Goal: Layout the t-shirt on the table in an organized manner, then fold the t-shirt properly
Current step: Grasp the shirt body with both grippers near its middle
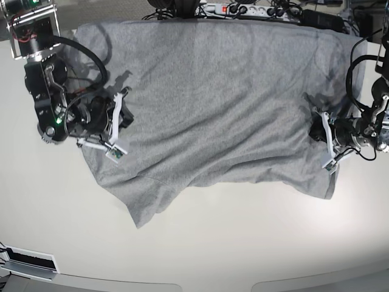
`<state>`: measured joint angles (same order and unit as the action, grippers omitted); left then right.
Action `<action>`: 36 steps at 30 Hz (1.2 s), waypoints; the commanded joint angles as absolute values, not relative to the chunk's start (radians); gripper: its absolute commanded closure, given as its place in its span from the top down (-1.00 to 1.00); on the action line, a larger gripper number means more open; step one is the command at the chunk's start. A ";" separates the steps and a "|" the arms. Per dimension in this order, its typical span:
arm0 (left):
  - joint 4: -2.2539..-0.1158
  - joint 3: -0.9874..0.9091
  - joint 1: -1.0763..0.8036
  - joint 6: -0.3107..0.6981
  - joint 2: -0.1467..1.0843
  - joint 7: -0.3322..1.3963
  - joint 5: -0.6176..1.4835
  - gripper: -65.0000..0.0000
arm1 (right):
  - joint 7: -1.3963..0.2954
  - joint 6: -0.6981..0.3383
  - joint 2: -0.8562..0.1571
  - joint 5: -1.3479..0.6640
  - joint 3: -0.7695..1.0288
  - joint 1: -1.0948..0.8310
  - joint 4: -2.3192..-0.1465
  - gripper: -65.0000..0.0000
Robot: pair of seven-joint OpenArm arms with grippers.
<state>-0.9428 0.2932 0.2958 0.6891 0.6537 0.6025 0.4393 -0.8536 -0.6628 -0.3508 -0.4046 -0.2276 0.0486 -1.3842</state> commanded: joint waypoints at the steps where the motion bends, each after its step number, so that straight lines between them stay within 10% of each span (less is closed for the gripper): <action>1: -0.947 0.294 0.299 0.698 0.662 0.629 0.432 -1.00 | -0.823 -0.667 -0.351 -0.394 -0.223 0.065 -1.385 -1.00; 15: -0.947 0.294 0.322 0.658 0.650 0.622 0.428 -1.00 | -0.752 -0.361 -0.341 -0.138 -0.223 0.088 -1.264 -1.00; 30: -0.946 0.294 0.406 0.518 0.559 0.414 0.210 -1.00 | -0.699 -0.355 -0.341 -0.130 -0.223 0.227 -1.225 -1.00; 36: -0.954 0.293 0.503 0.552 0.579 0.665 0.359 -1.00 | -0.802 -0.408 -0.344 -0.175 -0.223 0.315 -1.222 -1.00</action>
